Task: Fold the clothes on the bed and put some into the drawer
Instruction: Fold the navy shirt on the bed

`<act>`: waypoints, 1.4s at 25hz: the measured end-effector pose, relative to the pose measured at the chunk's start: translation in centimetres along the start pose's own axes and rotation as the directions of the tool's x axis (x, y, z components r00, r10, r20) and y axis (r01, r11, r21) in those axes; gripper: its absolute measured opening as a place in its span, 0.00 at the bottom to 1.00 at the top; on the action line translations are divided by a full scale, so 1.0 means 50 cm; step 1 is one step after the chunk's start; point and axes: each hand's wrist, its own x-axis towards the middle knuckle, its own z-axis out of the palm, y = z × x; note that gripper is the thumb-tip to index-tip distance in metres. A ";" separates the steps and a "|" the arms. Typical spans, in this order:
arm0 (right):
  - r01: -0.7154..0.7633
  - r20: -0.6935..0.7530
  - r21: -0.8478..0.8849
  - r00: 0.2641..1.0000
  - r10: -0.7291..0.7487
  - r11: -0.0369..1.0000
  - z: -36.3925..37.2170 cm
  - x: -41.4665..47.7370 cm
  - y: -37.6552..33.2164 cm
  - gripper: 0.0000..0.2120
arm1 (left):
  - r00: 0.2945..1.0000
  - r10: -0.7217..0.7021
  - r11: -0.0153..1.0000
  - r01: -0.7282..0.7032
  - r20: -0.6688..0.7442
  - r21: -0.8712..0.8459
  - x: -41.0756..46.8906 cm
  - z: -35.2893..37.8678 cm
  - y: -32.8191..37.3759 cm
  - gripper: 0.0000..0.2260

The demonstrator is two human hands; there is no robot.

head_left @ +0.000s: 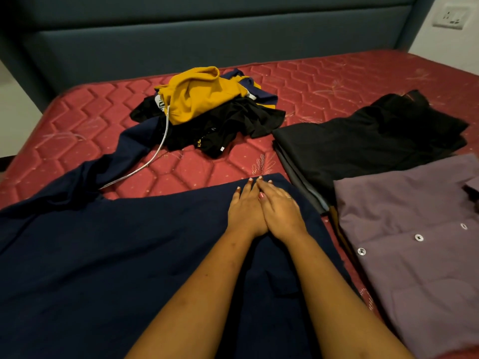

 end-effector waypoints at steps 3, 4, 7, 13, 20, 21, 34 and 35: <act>-0.055 0.059 -0.172 0.996 0.066 0.984 0.005 0.012 0.021 0.23 | 1.000 0.000 1.000 0.000 -0.003 0.009 -0.003 0.004 -0.003 0.31; -0.081 0.058 -0.201 0.994 0.095 0.976 0.003 0.018 0.021 0.23 | 1.000 -0.010 1.000 0.010 -0.015 -0.002 -0.005 0.004 0.000 0.31; -0.102 0.056 -0.208 0.992 0.116 0.973 0.007 0.028 0.018 0.24 | 0.999 -0.045 0.999 0.045 -0.013 -0.030 -0.012 -0.001 0.002 0.30; -0.078 0.012 -0.513 0.995 0.098 0.855 0.017 0.008 -0.046 0.30 | 0.985 -0.167 0.986 0.166 -0.045 -0.025 -0.103 -0.021 -0.084 0.29; 0.325 0.361 -0.225 0.904 -0.231 0.919 0.199 -0.106 -0.315 0.37 | 0.903 -0.426 0.899 0.430 -0.059 0.086 -0.307 -0.085 -0.331 0.26; 0.336 0.357 -0.226 0.902 -0.243 0.914 0.227 -0.117 -0.340 0.41 | 0.886 -0.458 0.885 0.462 -0.069 0.060 -0.332 -0.093 -0.366 0.26; 0.386 0.416 -0.379 0.883 -0.218 0.841 0.475 0.063 -0.572 0.26 | 0.808 -0.585 0.808 0.588 -0.074 0.034 -0.294 -0.161 -0.745 0.29; 0.389 0.438 -0.392 0.876 -0.203 0.833 0.479 0.079 -0.579 0.26 | 0.805 -0.586 0.807 0.590 -0.091 0.032 -0.288 -0.161 -0.753 0.29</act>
